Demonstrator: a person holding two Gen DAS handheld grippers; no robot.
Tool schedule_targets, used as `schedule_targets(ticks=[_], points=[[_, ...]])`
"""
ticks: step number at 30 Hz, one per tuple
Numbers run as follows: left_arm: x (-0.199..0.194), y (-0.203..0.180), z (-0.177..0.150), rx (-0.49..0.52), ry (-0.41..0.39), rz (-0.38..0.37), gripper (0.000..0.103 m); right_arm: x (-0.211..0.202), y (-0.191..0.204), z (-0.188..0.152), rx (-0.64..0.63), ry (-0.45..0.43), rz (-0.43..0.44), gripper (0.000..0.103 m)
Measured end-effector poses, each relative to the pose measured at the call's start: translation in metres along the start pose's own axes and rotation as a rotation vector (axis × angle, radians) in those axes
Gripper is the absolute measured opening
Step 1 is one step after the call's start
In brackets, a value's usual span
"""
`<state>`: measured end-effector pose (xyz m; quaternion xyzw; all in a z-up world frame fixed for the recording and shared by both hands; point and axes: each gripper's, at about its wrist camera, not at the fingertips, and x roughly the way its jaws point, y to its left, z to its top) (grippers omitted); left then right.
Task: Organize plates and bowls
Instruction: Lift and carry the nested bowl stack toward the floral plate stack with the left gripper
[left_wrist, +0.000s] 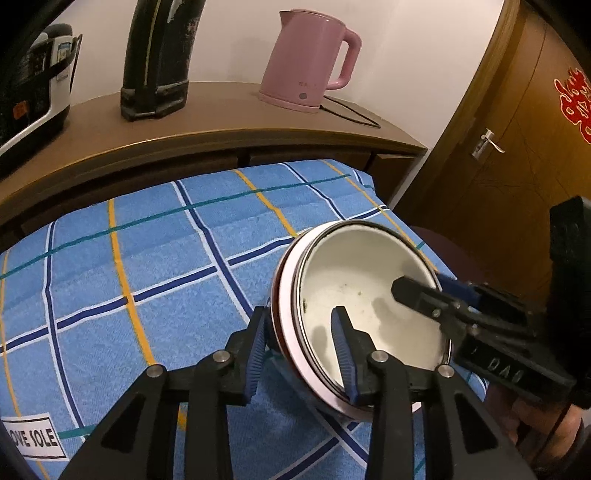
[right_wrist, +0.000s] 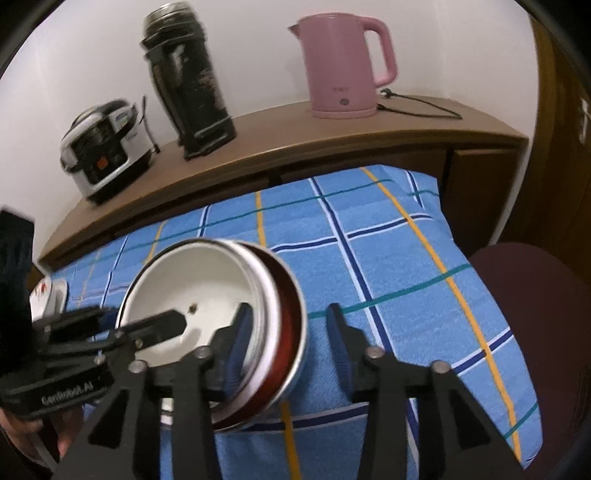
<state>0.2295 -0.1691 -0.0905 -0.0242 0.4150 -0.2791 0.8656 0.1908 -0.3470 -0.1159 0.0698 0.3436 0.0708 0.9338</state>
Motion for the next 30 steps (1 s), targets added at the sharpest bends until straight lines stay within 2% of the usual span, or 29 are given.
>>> schedule_targets(ticks=[5, 6, 15, 23, 30], points=[[-0.003, -0.001, -0.002, -0.016, 0.000, 0.008, 0.039, -0.002, 0.003, 0.001, -0.018, -0.006, -0.019, 0.025], [-0.004, -0.001, -0.002, -0.027, -0.001, 0.004, 0.039, -0.003, 0.004, 0.002, -0.025, -0.006, -0.031, 0.022], [-0.025, 0.018, -0.013, -0.132, -0.002, 0.007, 0.038, -0.003, 0.025, 0.008, -0.070, 0.008, 0.007, 0.018], [-0.055, 0.045, -0.025, -0.217, -0.003, 0.060, 0.038, 0.001, 0.068, 0.014, -0.140, 0.019, 0.064, 0.018], [-0.090, 0.067, -0.037, -0.267, -0.058, 0.108, 0.038, -0.001, 0.111, 0.021, -0.212, 0.007, 0.116, 0.018]])
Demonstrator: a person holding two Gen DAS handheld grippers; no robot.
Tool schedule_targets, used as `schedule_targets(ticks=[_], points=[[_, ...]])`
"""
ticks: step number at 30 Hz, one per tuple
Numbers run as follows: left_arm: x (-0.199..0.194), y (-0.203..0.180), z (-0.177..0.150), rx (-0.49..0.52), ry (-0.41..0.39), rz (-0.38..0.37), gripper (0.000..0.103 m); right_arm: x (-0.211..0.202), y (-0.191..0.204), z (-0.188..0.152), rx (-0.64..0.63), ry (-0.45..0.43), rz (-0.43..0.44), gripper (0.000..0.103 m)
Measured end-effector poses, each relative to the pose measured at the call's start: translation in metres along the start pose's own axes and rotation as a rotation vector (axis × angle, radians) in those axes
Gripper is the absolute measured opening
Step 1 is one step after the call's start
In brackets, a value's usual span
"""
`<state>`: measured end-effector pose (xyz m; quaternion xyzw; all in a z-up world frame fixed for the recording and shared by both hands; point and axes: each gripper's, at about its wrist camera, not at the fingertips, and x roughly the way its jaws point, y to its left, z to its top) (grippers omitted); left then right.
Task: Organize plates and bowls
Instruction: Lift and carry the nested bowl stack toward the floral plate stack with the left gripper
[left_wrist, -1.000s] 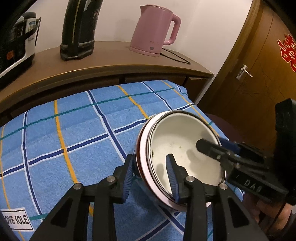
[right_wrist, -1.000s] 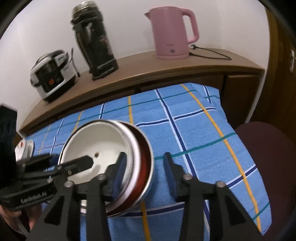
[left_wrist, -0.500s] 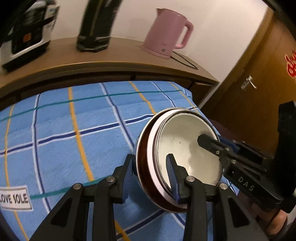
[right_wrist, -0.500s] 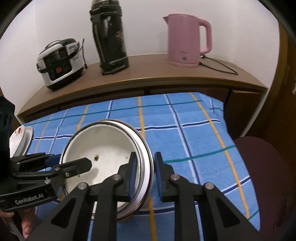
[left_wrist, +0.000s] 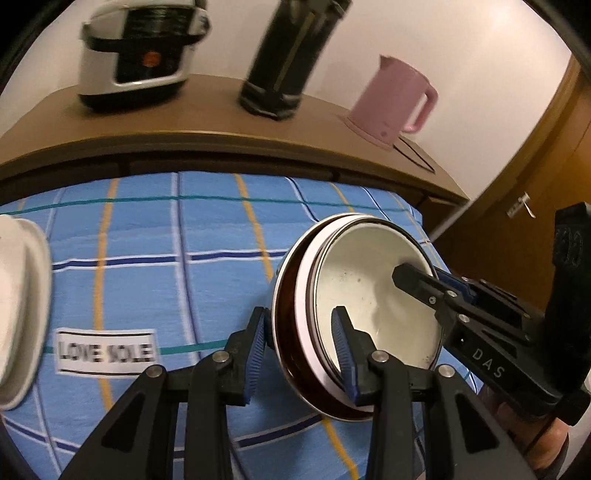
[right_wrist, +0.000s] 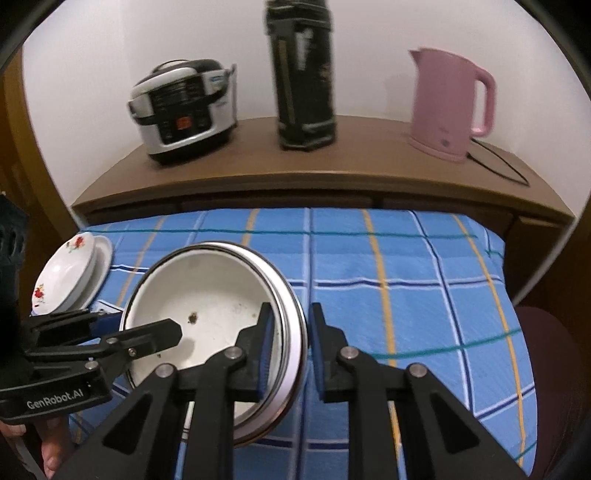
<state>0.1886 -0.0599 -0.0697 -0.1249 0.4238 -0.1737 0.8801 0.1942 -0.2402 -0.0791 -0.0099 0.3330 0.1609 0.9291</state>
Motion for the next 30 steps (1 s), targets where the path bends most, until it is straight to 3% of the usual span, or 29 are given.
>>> schedule_targets(ticks=[13, 30], points=[[-0.049, 0.046, 0.006, -0.056, -0.098, 0.074, 0.038, 0.009, 0.063, 0.029, -0.081, -0.028, 0.088, 0.018], [-0.124, 0.108, 0.012, -0.142, -0.212, 0.229, 0.038, 0.018, 0.158, 0.071, -0.207, -0.079, 0.235, 0.019]])
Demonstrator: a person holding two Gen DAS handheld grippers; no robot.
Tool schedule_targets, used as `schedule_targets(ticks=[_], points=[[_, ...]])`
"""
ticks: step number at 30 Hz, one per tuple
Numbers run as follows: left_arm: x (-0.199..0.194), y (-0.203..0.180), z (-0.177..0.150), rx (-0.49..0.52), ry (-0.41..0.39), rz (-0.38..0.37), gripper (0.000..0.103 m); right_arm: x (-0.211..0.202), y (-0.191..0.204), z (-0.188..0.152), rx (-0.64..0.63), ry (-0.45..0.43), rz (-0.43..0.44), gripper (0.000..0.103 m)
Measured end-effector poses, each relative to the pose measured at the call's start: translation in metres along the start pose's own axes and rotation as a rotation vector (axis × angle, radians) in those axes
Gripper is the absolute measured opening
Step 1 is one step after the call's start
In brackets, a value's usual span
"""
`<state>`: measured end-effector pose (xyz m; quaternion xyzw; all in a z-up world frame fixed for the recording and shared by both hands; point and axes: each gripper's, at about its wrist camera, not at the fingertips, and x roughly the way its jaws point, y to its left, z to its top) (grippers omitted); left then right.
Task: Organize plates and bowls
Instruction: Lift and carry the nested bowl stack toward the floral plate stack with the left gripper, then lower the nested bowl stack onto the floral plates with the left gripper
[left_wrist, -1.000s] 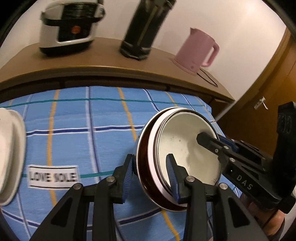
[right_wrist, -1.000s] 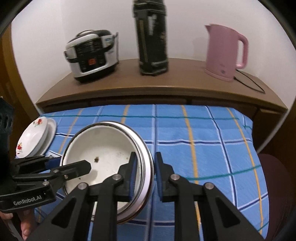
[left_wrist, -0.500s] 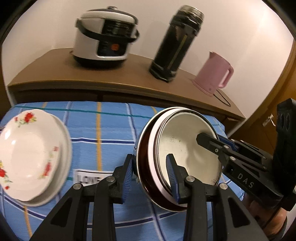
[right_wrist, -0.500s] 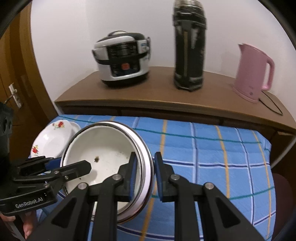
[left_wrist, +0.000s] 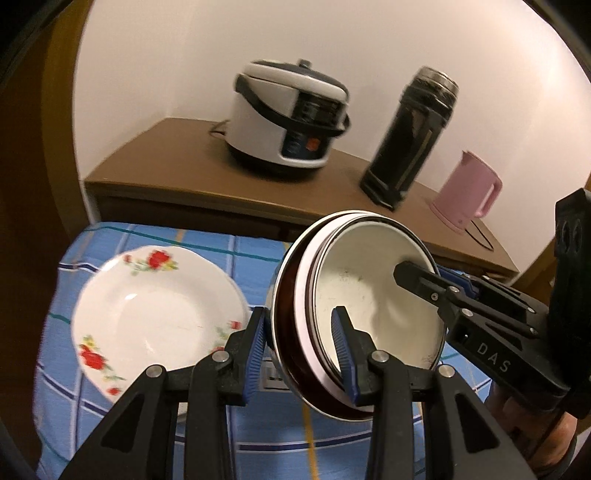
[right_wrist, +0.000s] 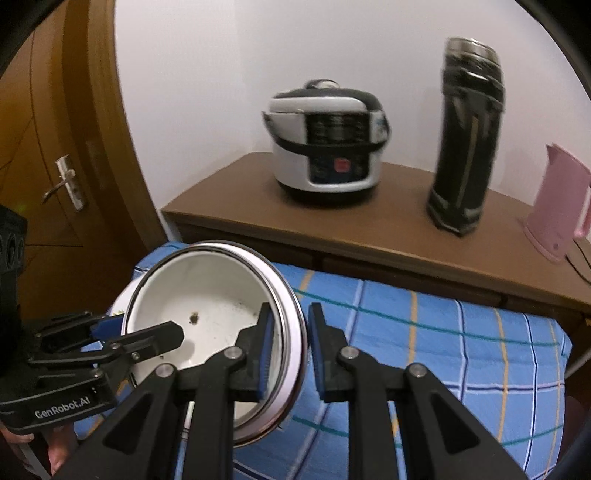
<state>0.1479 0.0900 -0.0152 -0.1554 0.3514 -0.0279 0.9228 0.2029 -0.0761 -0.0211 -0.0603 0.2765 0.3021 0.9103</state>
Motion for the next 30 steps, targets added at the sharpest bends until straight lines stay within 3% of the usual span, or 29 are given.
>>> schedule_targets(ticks=[12, 30], points=[[-0.024, 0.046, 0.004, -0.058, -0.045, 0.069, 0.038, 0.024, 0.051, 0.024, -0.066, 0.007, 0.048, 0.019], [-0.022, 0.093, 0.003, -0.124, -0.028, 0.111, 0.038, 0.067, 0.090, 0.028, -0.129, 0.075, 0.067, 0.019]])
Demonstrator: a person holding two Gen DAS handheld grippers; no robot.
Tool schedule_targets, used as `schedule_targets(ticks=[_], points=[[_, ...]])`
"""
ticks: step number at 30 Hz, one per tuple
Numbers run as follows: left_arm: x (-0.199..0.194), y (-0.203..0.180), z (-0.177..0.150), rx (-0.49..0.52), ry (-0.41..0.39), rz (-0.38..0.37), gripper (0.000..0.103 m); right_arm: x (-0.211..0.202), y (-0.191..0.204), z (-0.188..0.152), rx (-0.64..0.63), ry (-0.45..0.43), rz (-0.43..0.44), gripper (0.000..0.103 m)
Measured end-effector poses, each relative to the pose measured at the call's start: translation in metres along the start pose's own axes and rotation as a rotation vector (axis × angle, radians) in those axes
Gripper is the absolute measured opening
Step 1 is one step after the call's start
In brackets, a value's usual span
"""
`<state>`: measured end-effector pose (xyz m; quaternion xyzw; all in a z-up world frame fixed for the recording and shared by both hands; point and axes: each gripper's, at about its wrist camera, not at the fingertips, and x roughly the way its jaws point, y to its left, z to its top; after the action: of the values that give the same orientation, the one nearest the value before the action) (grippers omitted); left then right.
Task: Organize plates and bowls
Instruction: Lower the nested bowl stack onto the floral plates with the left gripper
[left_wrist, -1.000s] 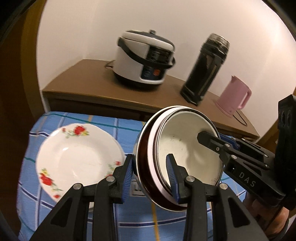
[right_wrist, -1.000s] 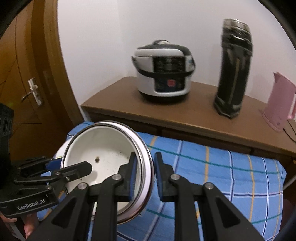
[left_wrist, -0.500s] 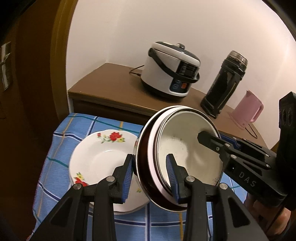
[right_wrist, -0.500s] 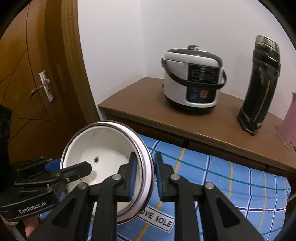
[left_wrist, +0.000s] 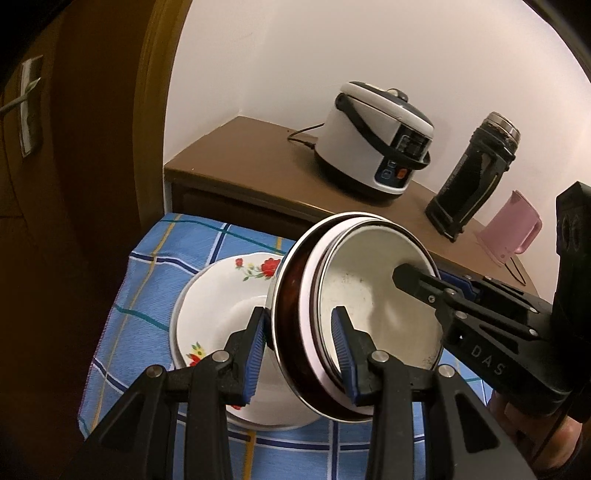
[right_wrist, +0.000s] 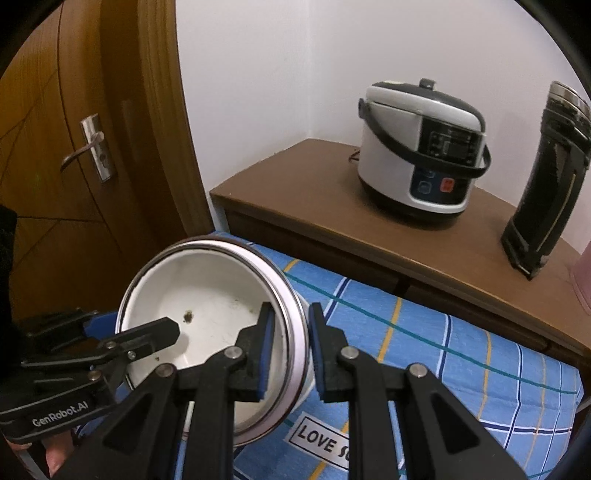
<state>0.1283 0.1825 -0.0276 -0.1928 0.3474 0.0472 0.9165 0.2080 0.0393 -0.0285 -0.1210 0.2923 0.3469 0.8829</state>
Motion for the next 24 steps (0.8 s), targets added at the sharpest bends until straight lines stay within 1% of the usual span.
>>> schedule_targets(ticks=[11, 24], points=[[0.009, 0.024, 0.000, -0.031, 0.024, 0.019, 0.038, 0.026, 0.017, 0.005, -0.034, 0.048, 0.001, 0.019], [0.021, 0.036, -0.005, -0.052, 0.063, 0.016, 0.038, 0.045, 0.026, 0.005, -0.059, 0.099, -0.011, 0.019]])
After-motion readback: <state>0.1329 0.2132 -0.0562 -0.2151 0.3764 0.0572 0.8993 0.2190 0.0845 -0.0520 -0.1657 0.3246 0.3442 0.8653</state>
